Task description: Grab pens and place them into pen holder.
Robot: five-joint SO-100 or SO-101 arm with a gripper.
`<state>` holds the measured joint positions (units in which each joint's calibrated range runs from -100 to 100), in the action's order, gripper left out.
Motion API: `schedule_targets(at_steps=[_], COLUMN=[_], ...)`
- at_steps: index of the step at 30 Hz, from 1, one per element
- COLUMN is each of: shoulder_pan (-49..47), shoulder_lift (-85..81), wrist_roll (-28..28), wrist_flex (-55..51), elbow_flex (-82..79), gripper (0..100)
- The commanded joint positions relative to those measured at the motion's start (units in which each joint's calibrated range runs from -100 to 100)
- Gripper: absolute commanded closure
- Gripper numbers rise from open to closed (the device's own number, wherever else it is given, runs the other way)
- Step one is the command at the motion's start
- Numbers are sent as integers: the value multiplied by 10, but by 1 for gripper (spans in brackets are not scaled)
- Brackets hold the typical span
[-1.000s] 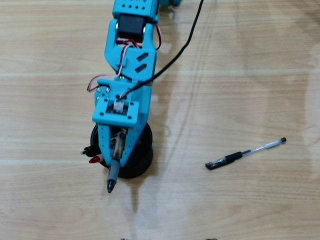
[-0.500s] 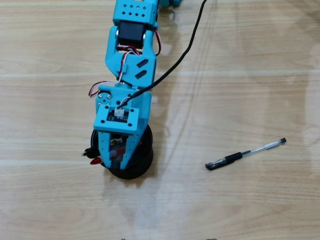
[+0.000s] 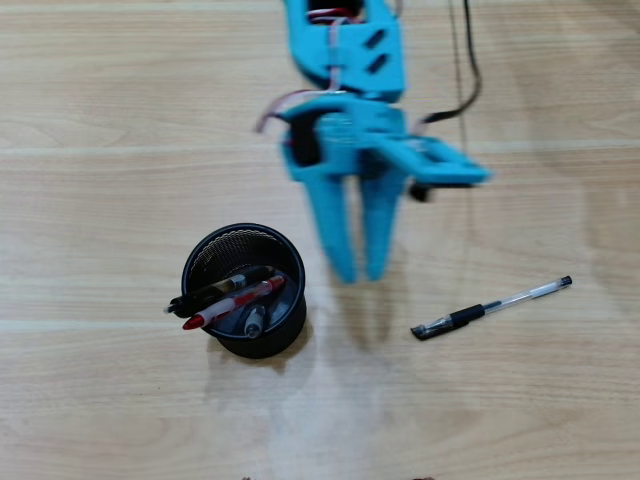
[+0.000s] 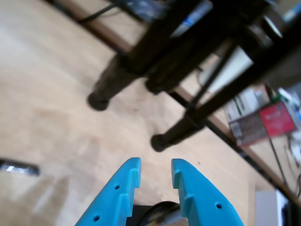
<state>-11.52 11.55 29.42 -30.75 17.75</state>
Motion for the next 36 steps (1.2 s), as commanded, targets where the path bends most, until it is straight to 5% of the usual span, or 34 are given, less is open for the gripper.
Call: schedule_targets(at_steps=[1, 10, 30, 36], shoulder_pan=[-90, -195, -154, -158], shoulder_lift=[20, 207, 455, 460], wrist_roll=[-64, -64, -63, -20], wrist_flex=[-121, -156, -221, -277], elbow_flex=[57, 153, 400, 394], gripper=[88, 84, 84, 89])
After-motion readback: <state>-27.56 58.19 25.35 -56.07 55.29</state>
